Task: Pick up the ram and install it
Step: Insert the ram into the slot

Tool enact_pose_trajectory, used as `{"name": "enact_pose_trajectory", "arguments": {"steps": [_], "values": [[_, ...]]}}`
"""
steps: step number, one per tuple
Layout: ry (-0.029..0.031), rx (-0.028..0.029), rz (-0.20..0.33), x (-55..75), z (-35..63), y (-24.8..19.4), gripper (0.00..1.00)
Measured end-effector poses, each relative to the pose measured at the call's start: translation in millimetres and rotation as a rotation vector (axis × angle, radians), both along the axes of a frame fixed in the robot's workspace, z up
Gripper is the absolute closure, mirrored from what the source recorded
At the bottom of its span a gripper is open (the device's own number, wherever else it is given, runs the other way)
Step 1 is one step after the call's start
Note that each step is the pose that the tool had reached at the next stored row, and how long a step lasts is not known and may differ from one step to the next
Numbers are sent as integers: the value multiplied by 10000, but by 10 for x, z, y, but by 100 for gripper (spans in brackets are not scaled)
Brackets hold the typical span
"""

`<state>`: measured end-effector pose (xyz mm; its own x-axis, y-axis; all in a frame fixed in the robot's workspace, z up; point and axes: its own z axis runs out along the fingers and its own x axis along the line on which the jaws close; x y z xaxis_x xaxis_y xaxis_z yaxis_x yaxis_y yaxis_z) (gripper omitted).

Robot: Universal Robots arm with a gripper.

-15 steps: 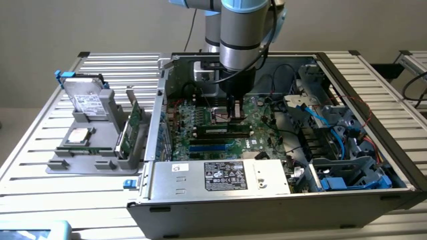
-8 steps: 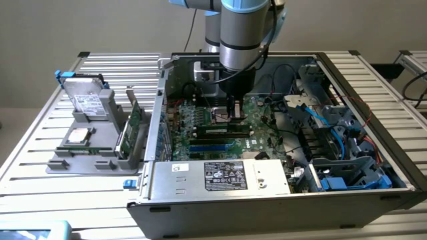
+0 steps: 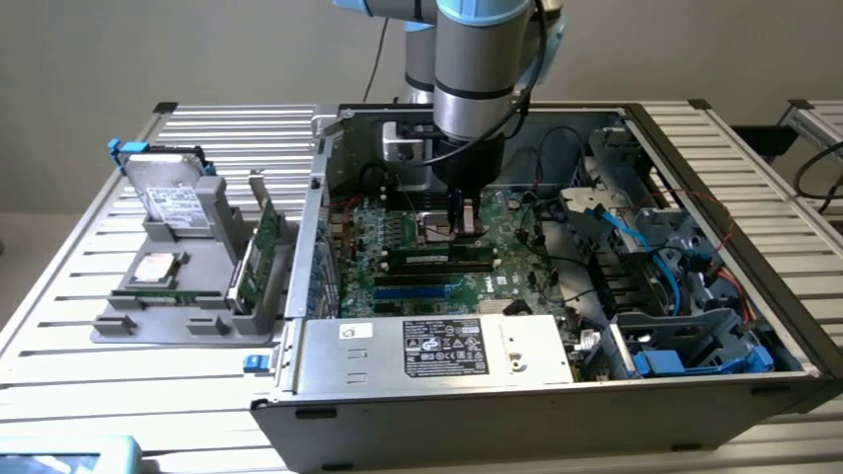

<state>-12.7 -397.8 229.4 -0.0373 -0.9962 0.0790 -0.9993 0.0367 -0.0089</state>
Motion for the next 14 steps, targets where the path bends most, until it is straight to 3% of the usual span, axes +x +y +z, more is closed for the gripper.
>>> {"name": "enact_pose_trajectory", "arguments": {"steps": [14], "values": [[-1, 3, 0, 0, -19, 0, 87]]}}
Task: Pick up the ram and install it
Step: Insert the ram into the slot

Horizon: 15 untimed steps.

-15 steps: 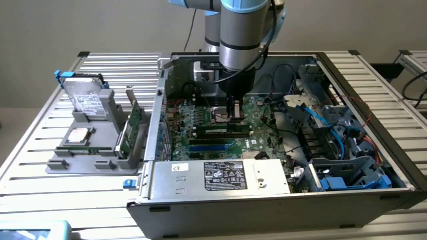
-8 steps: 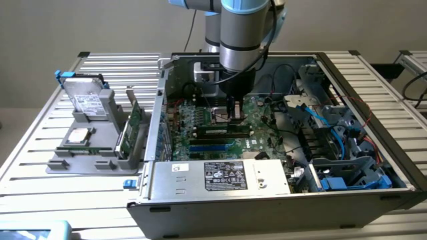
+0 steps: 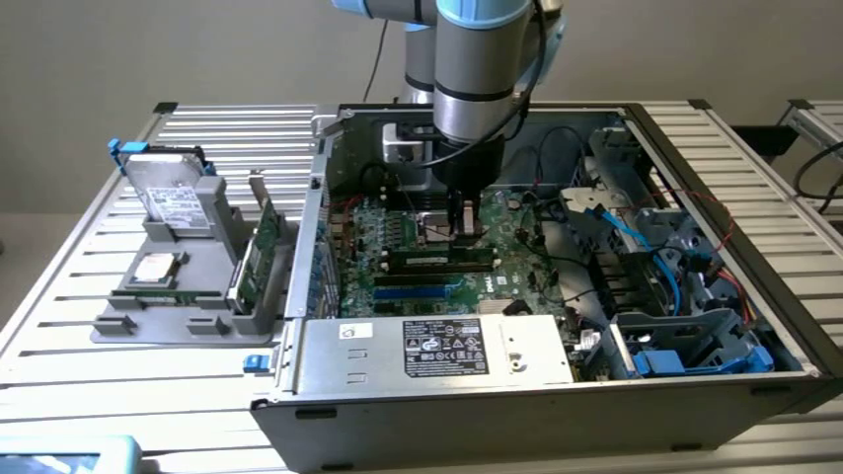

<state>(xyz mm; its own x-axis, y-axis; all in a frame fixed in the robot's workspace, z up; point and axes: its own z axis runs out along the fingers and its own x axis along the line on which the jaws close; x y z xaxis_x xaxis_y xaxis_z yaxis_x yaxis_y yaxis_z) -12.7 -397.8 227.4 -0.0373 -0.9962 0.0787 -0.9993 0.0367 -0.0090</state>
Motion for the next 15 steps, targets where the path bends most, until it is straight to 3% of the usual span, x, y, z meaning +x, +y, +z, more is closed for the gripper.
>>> {"name": "enact_pose_trajectory", "arguments": {"steps": [1, 2, 9, 15], "values": [[0, -1, 0, 0, 2, 0, 87], [0, 1, 0, 1, 11, 0, 80], [22, -1, 0, 65, 88, -2, 80], [180, -1, 0, 144, 133, -11, 80]]}}
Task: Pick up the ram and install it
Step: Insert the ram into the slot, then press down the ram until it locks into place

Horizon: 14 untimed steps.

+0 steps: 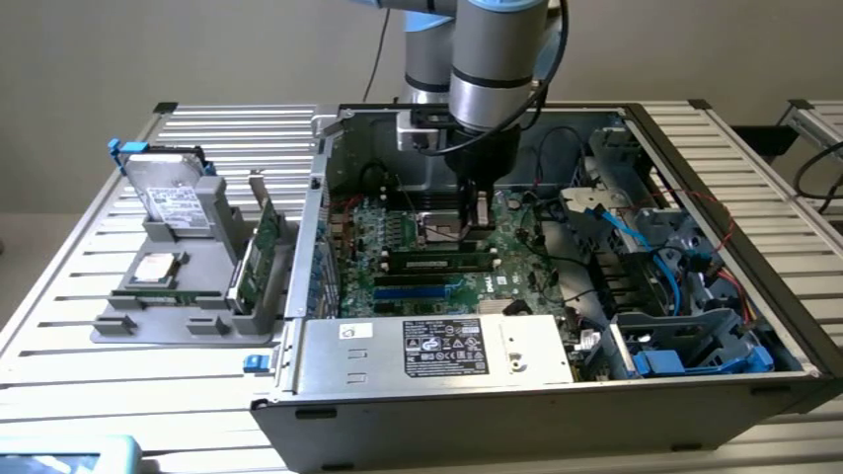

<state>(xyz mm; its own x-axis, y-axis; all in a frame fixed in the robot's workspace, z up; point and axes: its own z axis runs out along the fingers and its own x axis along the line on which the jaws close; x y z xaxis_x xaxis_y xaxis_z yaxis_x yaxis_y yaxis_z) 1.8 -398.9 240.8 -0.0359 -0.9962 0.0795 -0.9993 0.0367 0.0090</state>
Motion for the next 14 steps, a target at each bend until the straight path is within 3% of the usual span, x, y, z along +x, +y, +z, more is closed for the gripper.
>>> {"name": "enact_pose_trajectory", "arguments": {"steps": [3, 14], "values": [[46, 3, 1, 21, 5, -2, 80], [47, 1, 0, 21, 6, -2, 80]]}}
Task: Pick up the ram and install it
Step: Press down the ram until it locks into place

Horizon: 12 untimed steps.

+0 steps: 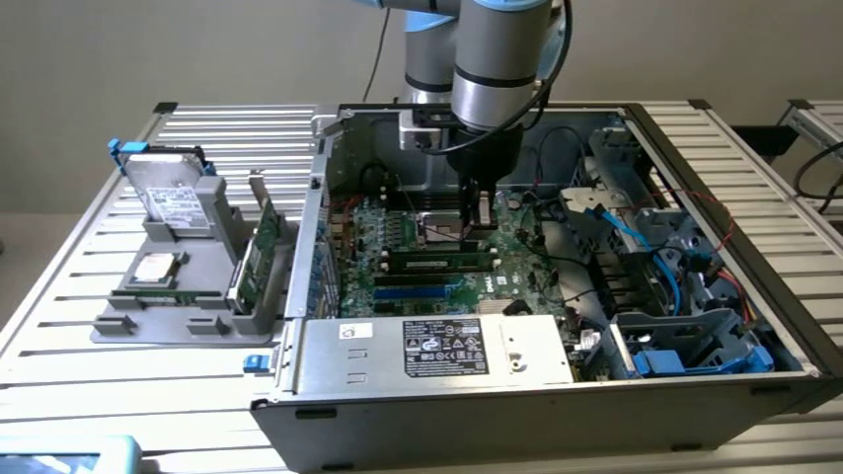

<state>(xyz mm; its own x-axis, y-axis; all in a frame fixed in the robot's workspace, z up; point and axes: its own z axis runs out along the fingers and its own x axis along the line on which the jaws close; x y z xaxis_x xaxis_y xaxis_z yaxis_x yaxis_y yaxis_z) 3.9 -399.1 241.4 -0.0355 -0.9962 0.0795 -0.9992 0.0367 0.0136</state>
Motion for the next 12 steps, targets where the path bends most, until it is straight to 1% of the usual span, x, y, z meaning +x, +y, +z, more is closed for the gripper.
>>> {"name": "enact_pose_trajectory", "arguments": {"steps": [4, 5, 6, 7, 12], "values": [[0, -1, 0, 0, 0, 0, 80], [0, -1, 0, 0, 0, 0, 82], [0, -1, 0, 0, 0, 0, 89], [0, -1, 0, 0, 0, 0, 89], [1, -3, 2, 4, 0, 0, 89]]}}
